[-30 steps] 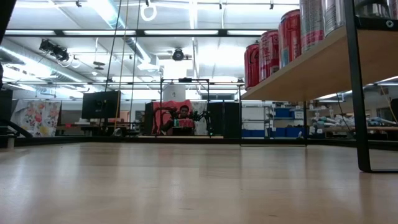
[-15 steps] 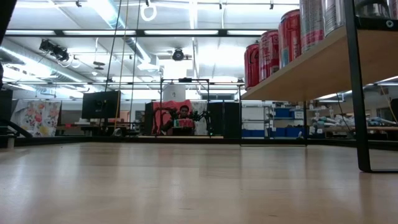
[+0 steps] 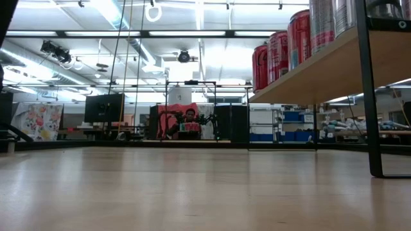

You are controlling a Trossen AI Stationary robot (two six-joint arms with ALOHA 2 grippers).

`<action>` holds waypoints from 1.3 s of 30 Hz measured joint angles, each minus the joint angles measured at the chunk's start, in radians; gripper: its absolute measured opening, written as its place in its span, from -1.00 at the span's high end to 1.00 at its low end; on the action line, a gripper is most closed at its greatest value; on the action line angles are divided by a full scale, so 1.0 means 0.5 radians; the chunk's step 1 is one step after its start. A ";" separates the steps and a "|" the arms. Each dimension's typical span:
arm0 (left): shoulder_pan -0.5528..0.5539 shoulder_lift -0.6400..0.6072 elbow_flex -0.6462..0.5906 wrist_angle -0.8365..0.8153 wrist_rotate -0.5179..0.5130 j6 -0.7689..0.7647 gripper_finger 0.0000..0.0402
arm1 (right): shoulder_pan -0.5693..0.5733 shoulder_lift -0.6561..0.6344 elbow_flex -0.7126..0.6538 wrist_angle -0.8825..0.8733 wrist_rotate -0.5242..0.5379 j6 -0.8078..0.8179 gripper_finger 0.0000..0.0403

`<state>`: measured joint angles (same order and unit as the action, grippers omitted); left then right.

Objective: Place canned beverage on shelf
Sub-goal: Adjust the white pink soda can on the shelf

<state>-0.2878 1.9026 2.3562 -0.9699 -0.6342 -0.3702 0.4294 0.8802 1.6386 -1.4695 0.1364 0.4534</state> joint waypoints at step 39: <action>0.034 0.000 -0.001 0.002 -0.001 0.037 -0.98 | 0.000 0.130 -0.163 -0.132 0.134 -0.086 -0.44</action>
<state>-0.2710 1.9026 2.3559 -0.9688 -0.6346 -0.3515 0.4294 0.9450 1.5574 -1.5356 0.2032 0.4104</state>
